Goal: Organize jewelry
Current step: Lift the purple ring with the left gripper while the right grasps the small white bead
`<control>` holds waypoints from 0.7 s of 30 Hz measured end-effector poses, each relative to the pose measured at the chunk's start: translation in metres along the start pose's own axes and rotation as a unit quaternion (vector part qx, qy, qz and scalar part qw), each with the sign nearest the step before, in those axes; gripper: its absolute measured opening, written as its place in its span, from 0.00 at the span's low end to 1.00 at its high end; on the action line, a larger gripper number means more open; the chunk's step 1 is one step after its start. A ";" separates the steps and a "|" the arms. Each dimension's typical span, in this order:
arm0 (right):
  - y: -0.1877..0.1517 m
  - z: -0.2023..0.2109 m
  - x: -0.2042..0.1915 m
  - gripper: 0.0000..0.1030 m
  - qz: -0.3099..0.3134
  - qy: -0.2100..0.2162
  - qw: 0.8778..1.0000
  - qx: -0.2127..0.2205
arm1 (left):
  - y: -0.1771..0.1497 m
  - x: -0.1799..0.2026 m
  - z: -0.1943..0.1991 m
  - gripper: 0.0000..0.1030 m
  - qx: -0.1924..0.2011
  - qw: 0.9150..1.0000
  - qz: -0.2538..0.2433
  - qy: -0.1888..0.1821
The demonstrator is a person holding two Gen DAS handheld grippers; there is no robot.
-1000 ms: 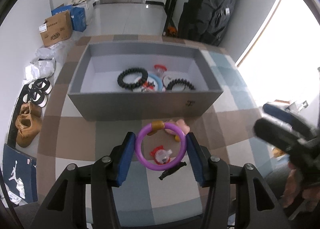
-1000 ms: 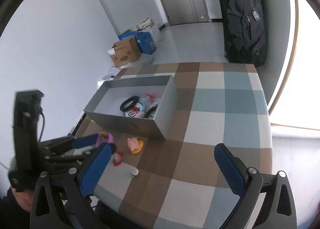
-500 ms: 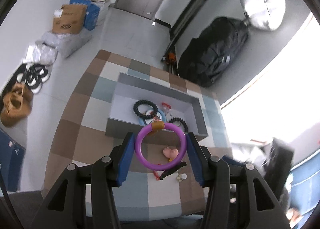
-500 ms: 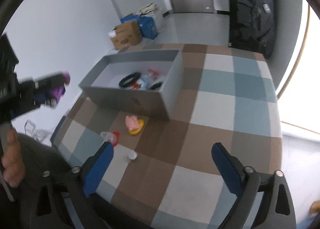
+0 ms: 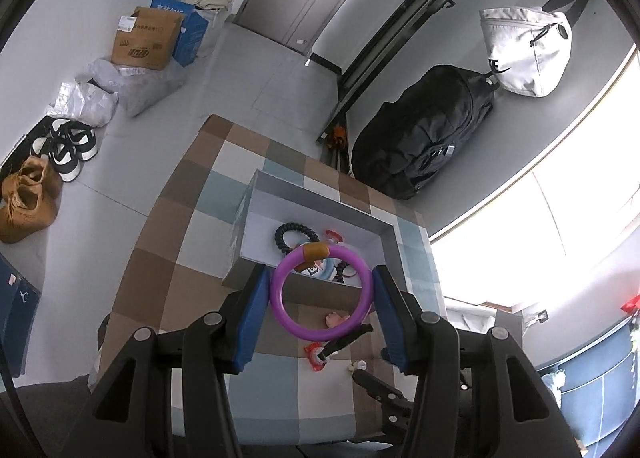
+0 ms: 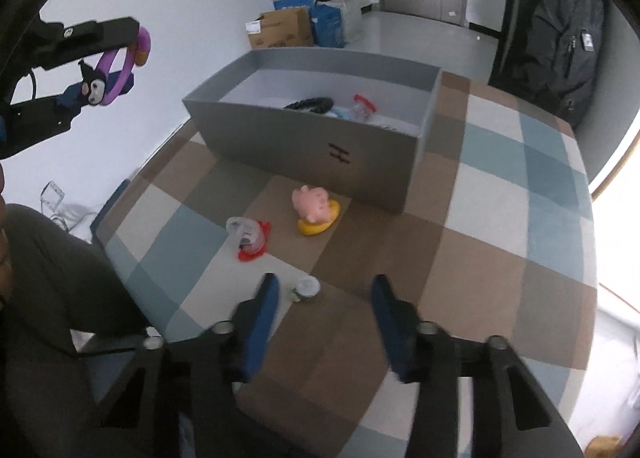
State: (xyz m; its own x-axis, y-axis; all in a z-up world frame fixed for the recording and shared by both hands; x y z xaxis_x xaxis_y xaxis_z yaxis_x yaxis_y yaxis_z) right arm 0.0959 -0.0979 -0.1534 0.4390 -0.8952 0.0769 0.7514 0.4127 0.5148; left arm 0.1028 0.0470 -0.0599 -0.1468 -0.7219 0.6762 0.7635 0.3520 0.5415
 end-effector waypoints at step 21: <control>0.006 0.007 -0.012 0.12 0.027 -0.022 0.999 0.027 | -0.005 0.005 -0.003 0.45 -0.009 1.000 -0.022 0.013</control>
State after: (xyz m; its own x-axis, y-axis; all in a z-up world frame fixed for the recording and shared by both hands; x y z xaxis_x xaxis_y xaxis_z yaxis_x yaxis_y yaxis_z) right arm 0.0912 -0.0860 -0.1450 0.4551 -0.8788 0.1432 0.6988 0.4522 0.5543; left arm 0.0999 0.0395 -0.0605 -0.1641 -0.7517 0.6387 0.7674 0.3095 0.5615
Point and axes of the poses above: each gripper's, at about its wrist camera, not at the fingertips, and z roughly against the way its jaws point, x to its right, y to its top, the point moved 10 cm from there along -z, roughly the way its jaws point, and after that the axes turned 14 degrees about -y, right-handed, at the moved point
